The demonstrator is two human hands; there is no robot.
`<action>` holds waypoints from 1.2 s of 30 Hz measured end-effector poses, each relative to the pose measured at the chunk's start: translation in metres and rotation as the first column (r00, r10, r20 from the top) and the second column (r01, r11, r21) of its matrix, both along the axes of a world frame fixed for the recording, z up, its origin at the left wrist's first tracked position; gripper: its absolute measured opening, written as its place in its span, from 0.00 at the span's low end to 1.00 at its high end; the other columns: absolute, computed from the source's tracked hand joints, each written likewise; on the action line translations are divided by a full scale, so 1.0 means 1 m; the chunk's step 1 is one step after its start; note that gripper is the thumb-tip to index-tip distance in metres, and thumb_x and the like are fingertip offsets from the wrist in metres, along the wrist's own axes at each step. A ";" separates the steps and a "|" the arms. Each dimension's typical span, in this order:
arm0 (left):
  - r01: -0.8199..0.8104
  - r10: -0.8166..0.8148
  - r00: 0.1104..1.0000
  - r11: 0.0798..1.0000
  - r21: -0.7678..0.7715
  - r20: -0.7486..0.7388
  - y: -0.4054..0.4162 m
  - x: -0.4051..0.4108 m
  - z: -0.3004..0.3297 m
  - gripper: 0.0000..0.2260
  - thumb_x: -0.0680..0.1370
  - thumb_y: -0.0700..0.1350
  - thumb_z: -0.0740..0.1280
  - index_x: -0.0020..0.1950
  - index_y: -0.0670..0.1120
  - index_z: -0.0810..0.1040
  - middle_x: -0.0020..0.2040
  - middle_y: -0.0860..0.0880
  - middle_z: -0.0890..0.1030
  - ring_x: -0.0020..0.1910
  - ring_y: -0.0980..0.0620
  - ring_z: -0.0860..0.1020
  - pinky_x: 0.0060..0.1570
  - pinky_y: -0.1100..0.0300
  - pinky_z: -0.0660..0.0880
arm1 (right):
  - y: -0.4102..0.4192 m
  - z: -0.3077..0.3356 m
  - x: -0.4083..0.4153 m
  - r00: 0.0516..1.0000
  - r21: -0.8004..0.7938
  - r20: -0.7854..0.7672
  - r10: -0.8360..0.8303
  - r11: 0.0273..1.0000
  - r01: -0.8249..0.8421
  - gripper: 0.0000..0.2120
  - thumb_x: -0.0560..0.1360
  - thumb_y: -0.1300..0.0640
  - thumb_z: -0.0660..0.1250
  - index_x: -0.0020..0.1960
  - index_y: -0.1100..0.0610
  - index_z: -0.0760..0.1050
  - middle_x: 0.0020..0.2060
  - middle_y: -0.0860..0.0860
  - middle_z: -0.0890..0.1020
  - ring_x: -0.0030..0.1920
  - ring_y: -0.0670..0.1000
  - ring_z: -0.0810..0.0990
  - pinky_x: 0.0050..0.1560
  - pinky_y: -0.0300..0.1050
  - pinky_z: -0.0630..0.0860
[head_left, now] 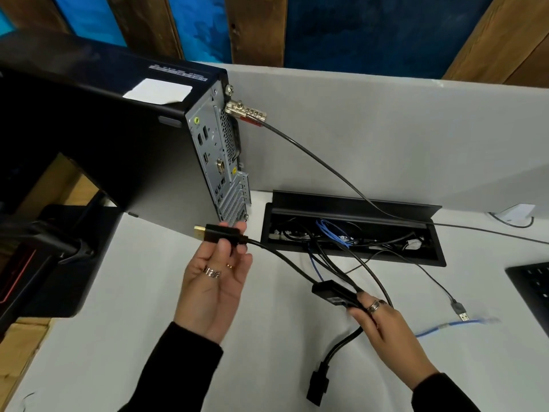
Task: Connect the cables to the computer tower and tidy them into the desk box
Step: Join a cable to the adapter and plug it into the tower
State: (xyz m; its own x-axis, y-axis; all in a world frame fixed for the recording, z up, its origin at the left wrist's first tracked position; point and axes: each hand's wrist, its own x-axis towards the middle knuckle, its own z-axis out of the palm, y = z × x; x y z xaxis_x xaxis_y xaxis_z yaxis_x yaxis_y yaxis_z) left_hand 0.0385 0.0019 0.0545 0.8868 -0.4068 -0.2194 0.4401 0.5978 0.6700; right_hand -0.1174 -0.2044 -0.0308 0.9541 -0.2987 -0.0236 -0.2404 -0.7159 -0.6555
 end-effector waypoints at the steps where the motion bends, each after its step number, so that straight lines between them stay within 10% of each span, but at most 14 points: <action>1: -0.007 0.006 0.999 1.000 0.023 0.036 -0.004 -0.001 0.002 0.20 0.54 0.54 0.81 0.43 0.53 0.84 0.45 0.52 0.85 0.33 0.60 0.79 0.37 0.66 0.78 | 0.001 -0.001 0.000 1.000 -0.011 -0.013 0.001 1.000 -0.001 0.07 0.75 0.46 0.60 0.43 0.33 0.65 0.36 0.32 0.75 0.39 0.38 0.73 0.36 0.27 0.65; 7: -0.162 -0.097 0.865 0.874 0.457 0.492 -0.011 -0.005 0.013 0.07 0.69 0.53 0.68 0.46 0.59 0.80 0.42 0.54 0.85 0.34 0.56 0.76 0.40 0.64 0.76 | -0.001 -0.012 -0.006 0.997 -0.049 -0.066 0.044 0.998 -0.047 0.31 0.72 0.28 0.42 0.51 0.47 0.74 0.36 0.42 0.76 0.40 0.39 0.72 0.39 0.29 0.66; 10: -0.239 -0.222 0.747 0.790 0.565 0.627 -0.011 -0.006 0.013 0.06 0.72 0.50 0.65 0.47 0.57 0.78 0.45 0.57 0.84 0.35 0.57 0.77 0.39 0.68 0.73 | 0.003 -0.014 -0.005 0.998 -0.118 -0.029 0.049 0.992 -0.052 0.24 0.75 0.32 0.44 0.50 0.45 0.72 0.33 0.36 0.71 0.36 0.38 0.68 0.36 0.30 0.65; 26: -0.357 -0.375 0.637 0.631 0.689 0.674 -0.004 -0.004 0.005 0.08 0.72 0.51 0.65 0.49 0.56 0.79 0.47 0.63 0.82 0.40 0.58 0.77 0.45 0.77 0.69 | 0.013 -0.013 -0.004 0.995 -0.032 -0.088 0.051 0.998 -0.054 0.27 0.71 0.28 0.46 0.53 0.43 0.73 0.35 0.32 0.72 0.42 0.41 0.70 0.42 0.31 0.67; 30: -0.364 -0.397 0.630 0.608 0.705 0.668 -0.004 -0.002 0.003 0.09 0.72 0.53 0.64 0.50 0.56 0.78 0.47 0.62 0.82 0.40 0.58 0.77 0.46 0.76 0.69 | 0.021 -0.003 -0.001 0.975 0.050 -0.193 0.113 0.993 -0.105 0.09 0.75 0.43 0.59 0.54 0.35 0.63 0.40 0.35 0.74 0.47 0.42 0.72 0.49 0.33 0.69; 36: -0.370 -0.384 0.649 0.596 0.713 0.657 0.000 -0.001 0.006 0.07 0.72 0.53 0.65 0.48 0.57 0.78 0.46 0.64 0.82 0.41 0.58 0.78 0.43 0.77 0.69 | 0.040 0.026 0.025 0.935 0.102 -0.213 0.282 0.959 -0.266 0.24 0.76 0.50 0.63 0.68 0.41 0.57 0.59 0.37 0.72 0.58 0.37 0.70 0.65 0.37 0.63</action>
